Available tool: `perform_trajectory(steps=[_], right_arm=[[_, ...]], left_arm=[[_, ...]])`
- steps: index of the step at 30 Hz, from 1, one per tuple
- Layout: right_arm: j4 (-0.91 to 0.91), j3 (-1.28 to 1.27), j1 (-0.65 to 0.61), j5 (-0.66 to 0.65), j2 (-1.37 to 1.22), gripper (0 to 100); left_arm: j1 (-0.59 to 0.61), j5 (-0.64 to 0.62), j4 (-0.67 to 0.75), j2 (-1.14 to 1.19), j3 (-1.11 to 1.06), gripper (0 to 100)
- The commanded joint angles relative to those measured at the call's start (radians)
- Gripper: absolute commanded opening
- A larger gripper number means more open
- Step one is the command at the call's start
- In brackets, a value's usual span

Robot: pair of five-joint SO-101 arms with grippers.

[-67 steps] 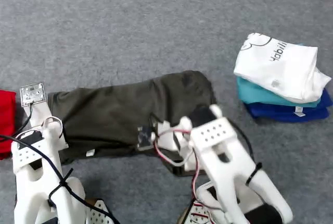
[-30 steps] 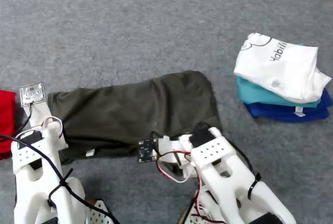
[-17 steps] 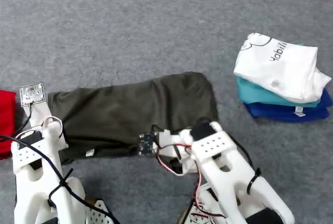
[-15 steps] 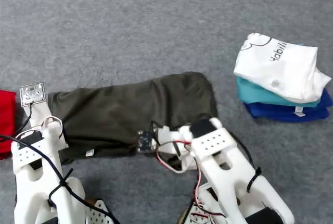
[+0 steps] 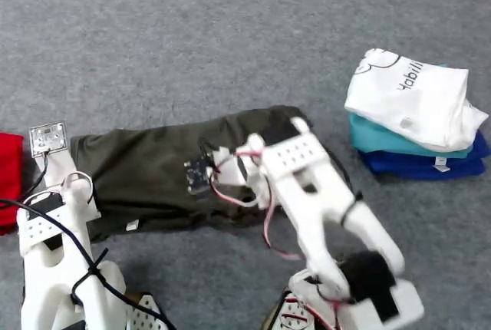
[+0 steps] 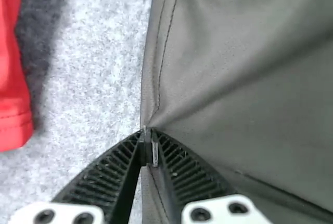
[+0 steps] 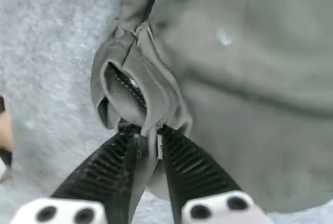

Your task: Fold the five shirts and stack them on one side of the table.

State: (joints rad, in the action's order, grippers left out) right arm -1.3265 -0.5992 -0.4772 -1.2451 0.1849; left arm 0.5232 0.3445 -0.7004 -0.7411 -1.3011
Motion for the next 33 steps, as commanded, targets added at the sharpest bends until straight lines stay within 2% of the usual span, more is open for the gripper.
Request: perform_trajectory(steps=[1,8,17,19,21,24,33], right_arm=[[-0.048,0.205,0.013,-0.058,-0.099,0.2],[-0.092,0.483,0.010,-0.094,-0.308,0.2],[-0.094,0.711,0.008,-0.094,-0.519,0.6],[-0.094,0.733,0.008,-0.089,-0.532,2.9],[-0.094,0.736,0.010,-0.086,-0.530,9.7],[-0.091,0.746,0.019,-0.018,-0.515,17.8],[-0.095,0.746,0.054,-0.008,-0.366,15.4]], left_arm=[[-0.026,-0.002,0.014,-0.019,-0.006,2],[-0.023,-0.002,0.014,-0.019,-0.006,2],[-0.023,-0.002,0.014,-0.019,-0.006,2],[-0.023,-0.002,0.014,-0.019,-0.006,2],[-0.023,-0.002,0.014,-0.019,-0.006,2],[-0.023,-0.002,0.014,-0.019,-0.006,2],[-0.023,-0.002,0.015,-0.019,-0.005,2]])
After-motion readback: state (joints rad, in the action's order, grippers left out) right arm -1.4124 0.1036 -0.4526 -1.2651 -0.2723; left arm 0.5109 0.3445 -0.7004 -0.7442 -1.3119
